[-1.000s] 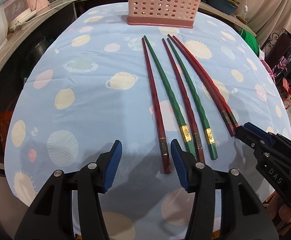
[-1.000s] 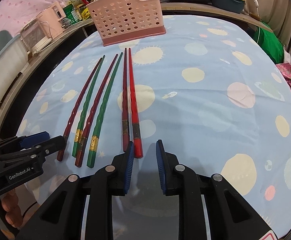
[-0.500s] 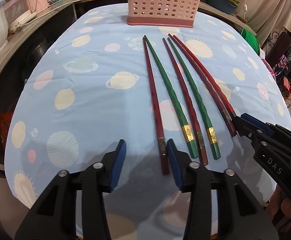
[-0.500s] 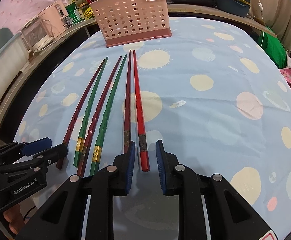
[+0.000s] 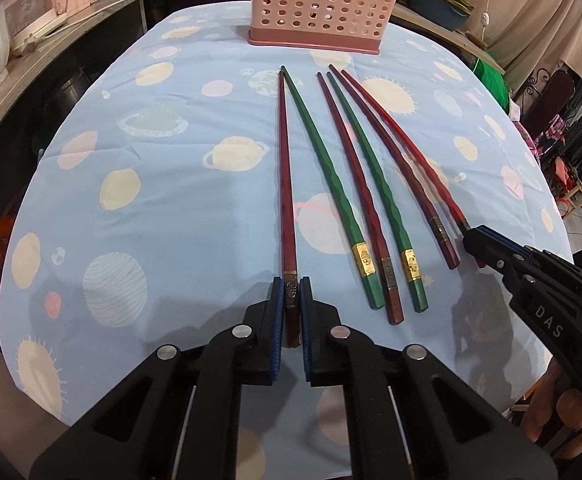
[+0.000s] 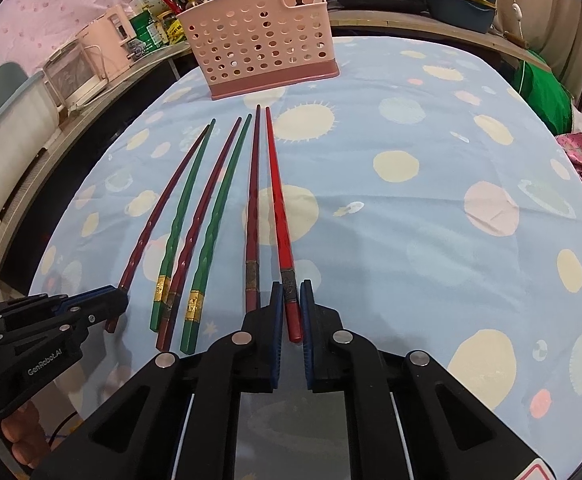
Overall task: Organize utensils
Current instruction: 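Close the left tool on a dark red chopstick while the right tool grasps a red chopstick, then lift both chopsticks off the table with both tools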
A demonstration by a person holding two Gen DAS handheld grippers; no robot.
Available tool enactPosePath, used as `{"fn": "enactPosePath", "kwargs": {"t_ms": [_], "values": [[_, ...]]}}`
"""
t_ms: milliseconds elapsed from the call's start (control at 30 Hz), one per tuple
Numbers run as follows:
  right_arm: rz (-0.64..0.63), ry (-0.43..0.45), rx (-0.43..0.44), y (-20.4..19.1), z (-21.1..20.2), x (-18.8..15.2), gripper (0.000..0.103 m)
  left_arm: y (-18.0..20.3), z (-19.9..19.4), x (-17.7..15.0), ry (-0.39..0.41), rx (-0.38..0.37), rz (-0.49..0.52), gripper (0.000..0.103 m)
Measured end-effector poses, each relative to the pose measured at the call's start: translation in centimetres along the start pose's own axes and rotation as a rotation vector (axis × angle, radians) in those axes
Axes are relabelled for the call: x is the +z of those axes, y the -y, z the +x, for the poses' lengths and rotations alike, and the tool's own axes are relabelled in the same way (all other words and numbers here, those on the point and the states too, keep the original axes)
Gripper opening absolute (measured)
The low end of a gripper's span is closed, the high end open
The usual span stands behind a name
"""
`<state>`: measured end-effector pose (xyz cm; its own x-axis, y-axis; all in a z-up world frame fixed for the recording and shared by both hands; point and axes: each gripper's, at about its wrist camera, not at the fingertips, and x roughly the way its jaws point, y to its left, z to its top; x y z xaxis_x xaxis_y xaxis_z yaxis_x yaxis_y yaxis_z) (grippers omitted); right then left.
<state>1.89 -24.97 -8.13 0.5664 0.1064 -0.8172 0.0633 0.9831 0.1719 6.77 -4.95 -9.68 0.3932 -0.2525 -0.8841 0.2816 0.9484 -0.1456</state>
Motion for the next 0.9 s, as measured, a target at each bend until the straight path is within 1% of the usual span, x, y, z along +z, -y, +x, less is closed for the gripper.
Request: {"fn": "enactPosePath", "kwargs": {"t_ms": [133,267,433,500,633,767,900], "values": [[0.006,0.032,0.011,0.0,-1.3,0.6,0.008,-0.3,-1.1,0.3,0.020,0.000,-0.016,0.007],[0.015,0.080,0.025,0.0,-3.2,1.6,0.008,-0.6,-2.9,1.1,0.062,-0.004,-0.032,0.007],[0.033,0.151,0.043,0.2,-5.7,3.5,0.007,-1.0,-5.7,2.7,0.135,-0.005,-0.053,0.007],[0.034,0.181,0.043,0.2,-6.8,4.5,0.003,-1.3,-7.0,3.5,0.168,-0.006,-0.061,0.007],[0.045,0.231,0.059,0.7,-8.4,6.3,0.002,-1.8,-9.2,5.3,0.233,-0.005,-0.072,0.007],[0.032,0.225,0.052,0.9,-8.1,7.5,0.002,-2.1,-10.7,6.9,0.281,-0.004,-0.084,0.007],[0.021,0.170,0.059,0.6,-6.4,6.4,0.006,-2.5,-10.9,7.3,0.291,0.000,-0.093,0.007]]}}
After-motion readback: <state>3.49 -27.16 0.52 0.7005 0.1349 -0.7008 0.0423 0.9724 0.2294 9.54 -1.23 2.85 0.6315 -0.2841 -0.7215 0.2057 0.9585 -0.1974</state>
